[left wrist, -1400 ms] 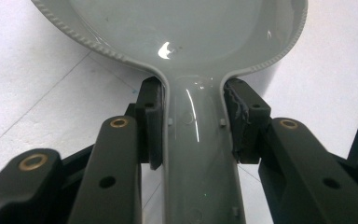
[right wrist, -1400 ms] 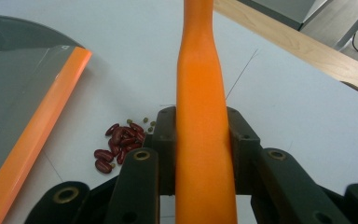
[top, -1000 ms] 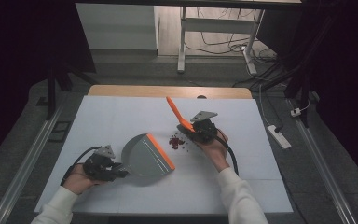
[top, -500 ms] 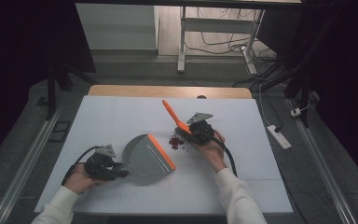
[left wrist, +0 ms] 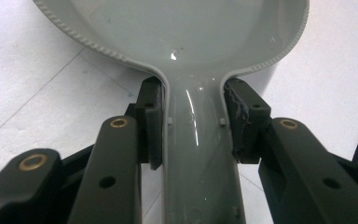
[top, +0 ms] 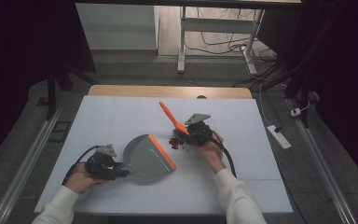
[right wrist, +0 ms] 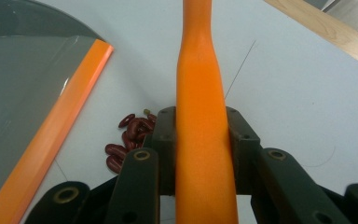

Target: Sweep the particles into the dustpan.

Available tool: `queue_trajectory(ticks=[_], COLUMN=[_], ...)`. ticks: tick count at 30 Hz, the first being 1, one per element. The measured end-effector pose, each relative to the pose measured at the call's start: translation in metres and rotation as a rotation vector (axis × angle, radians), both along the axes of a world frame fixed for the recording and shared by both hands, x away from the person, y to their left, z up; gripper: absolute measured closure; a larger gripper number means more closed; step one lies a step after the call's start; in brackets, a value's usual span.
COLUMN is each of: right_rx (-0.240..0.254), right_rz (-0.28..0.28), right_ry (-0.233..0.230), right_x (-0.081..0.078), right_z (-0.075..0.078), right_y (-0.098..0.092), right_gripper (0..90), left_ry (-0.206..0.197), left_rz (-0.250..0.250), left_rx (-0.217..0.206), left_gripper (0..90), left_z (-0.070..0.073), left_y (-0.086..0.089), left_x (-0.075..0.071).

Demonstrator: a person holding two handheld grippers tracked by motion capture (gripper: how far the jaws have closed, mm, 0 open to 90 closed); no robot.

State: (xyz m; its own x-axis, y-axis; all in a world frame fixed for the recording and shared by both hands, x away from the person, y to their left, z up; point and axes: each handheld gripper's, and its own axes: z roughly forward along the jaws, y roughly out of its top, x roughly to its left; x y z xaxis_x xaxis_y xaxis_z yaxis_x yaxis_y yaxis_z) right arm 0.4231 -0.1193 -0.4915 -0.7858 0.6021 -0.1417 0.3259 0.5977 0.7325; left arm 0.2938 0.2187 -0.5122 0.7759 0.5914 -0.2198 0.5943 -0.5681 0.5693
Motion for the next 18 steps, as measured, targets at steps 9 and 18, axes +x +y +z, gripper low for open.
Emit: queue_trajectory(ticks=[9, 18], right_rx=[-0.004, -0.007], right_rz=[0.03, 0.073], right_ry=[0.003, 0.01], right_x=[-0.004, -0.011], right_z=[0.0, -0.001], right_y=[0.007, 0.019], right_gripper=[70.0, 70.0], left_ry=[0.005, 0.007], left_rz=[-0.003, -0.006], left_rx=[-0.005, -0.009], left_gripper=[61.7, 61.7], left_z=[-0.001, -0.002], left_y=[-0.002, -0.003], left_x=[0.002, 0.002])
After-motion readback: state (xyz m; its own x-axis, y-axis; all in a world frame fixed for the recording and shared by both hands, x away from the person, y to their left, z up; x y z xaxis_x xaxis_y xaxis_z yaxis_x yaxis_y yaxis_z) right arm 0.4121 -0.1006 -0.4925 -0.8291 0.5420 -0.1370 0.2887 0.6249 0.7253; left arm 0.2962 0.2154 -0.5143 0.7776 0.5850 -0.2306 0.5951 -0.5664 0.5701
